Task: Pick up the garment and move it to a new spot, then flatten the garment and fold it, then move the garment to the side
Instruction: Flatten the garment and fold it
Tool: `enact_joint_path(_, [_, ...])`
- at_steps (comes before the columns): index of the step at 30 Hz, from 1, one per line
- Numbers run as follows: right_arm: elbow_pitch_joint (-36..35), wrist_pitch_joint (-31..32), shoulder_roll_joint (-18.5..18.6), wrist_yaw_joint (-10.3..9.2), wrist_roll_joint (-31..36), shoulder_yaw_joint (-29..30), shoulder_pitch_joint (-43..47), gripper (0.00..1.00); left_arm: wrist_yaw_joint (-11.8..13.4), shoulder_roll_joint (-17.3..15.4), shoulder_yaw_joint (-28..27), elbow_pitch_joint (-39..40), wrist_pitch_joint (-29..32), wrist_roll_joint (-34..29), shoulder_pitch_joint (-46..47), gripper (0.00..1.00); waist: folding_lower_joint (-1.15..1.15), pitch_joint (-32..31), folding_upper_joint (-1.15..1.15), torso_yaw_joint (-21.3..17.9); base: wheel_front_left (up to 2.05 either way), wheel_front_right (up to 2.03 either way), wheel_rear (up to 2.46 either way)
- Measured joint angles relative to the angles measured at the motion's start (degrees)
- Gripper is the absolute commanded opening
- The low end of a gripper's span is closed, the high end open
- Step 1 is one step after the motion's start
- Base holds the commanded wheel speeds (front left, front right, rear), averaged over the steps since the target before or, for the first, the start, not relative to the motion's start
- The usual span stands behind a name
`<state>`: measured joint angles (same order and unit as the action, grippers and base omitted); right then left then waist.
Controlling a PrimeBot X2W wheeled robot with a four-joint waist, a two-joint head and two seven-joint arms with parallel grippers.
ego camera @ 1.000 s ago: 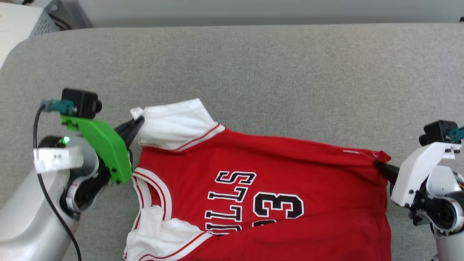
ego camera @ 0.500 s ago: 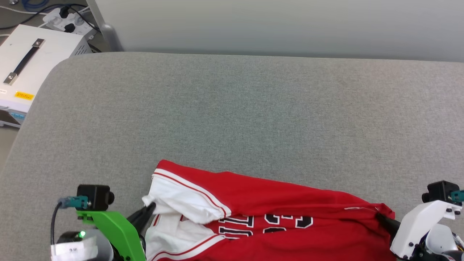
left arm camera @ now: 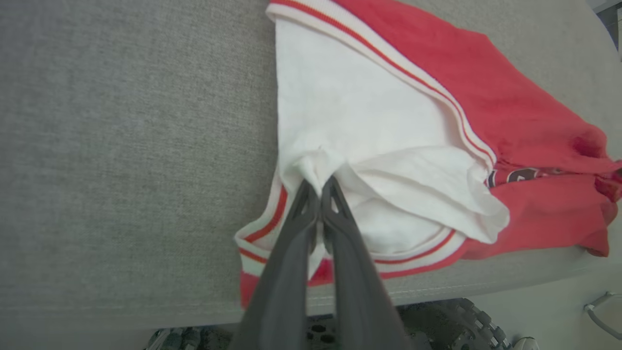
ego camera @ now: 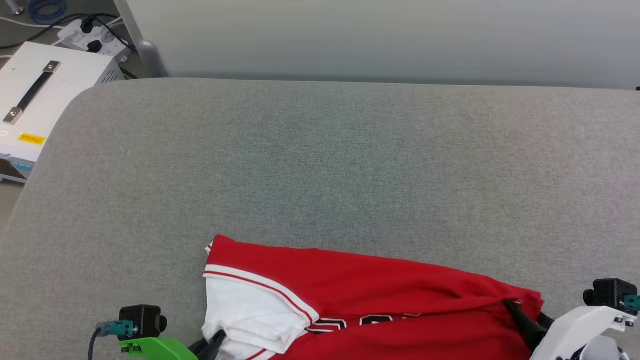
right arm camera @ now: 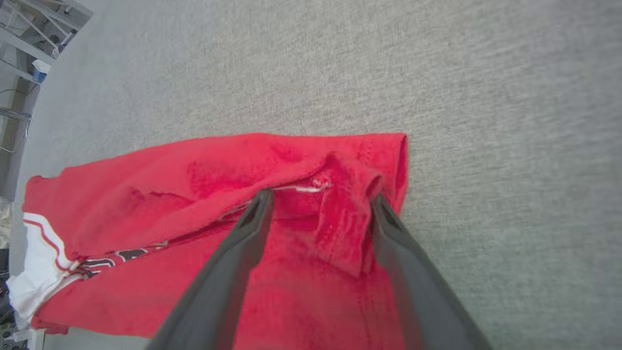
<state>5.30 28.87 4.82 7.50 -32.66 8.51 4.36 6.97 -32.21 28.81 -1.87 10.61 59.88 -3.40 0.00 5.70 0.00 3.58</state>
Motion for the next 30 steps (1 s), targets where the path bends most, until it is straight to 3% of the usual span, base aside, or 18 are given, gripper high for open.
enact_joint_path(6, [-5.31, -1.49, 2.55, -0.01, -0.51, -0.37, 2.16, 1.00, 0.00, -0.21, 1.24, 1.60, -2.54, -5.10, 2.13, 1.00, 0.00, -0.79, 0.00, -0.10, 0.00, 0.00, 0.00])
enact_joint_path(15, [-11.09, 8.86, 4.86, -0.01, 0.16, 4.64, 2.83, 1.00, 4.39, -0.14, -0.01, 7.04, -11.07, -14.05, 6.65, 1.00, 0.00, -0.78, 0.00, -0.64, 0.00, 0.00, 0.00])
enact_joint_path(23, [-11.13, 15.47, 5.65, -0.01, 0.91, 4.45, 2.41, 1.00, 9.40, 3.43, -2.43, 9.13, -22.49, -21.41, 8.54, 1.00, 0.00, 0.99, 0.00, 0.15, 0.00, 0.00, 0.00])
enact_joint_path(30, [-8.33, 15.82, 4.67, -0.01, 1.29, 0.56, 0.82, 1.00, 10.95, 6.66, -5.46, 9.51, -25.18, -26.37, 8.75, 1.00, 0.00, 3.48, 0.00, 1.71, 0.00, 0.00, 0.00])
